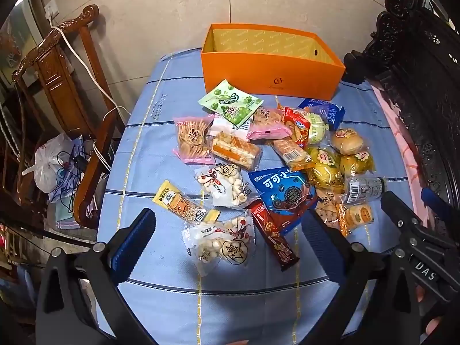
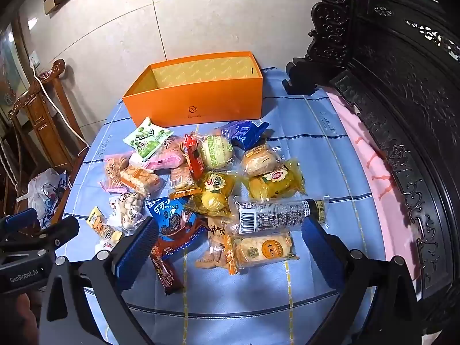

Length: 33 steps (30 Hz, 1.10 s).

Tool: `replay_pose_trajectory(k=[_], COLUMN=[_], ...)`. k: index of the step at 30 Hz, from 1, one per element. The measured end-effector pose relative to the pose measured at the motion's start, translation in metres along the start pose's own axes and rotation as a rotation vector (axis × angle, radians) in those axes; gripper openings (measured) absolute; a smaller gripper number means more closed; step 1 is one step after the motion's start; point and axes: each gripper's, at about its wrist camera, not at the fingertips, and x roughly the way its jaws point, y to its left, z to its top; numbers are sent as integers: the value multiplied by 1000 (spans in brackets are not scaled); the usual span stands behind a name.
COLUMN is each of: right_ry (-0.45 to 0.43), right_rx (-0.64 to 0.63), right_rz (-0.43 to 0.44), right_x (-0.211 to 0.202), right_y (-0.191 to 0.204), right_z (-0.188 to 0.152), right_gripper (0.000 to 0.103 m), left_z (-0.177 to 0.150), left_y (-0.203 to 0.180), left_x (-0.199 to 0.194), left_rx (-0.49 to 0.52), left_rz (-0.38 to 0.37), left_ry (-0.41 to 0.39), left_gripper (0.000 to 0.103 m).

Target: Organize snacks

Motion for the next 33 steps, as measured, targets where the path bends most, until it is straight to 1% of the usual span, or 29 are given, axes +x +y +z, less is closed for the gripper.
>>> replay_pose_trajectory(k=[14,21,22,33], right_ry=[-1,-2,-1,0], right_rx=[2,3,2,3], right_rz=[-1,-4,-6,-5], right_x=[-1,-2,-2,-3], right_y=[-1,-2,-1,-1], right_z=[0,-1,-1,-1], right_gripper=[100,100,100,100], left_z=[1,1,0,0], left_y=[3,0,-5,-5], left_x=[-2,-2,-2,-2], left_rx=[-2,3,7,11], left_rz=[-5,0,4,9], left_ry=[-10,-5,-2,-5], left_gripper=[99,99,99,99])
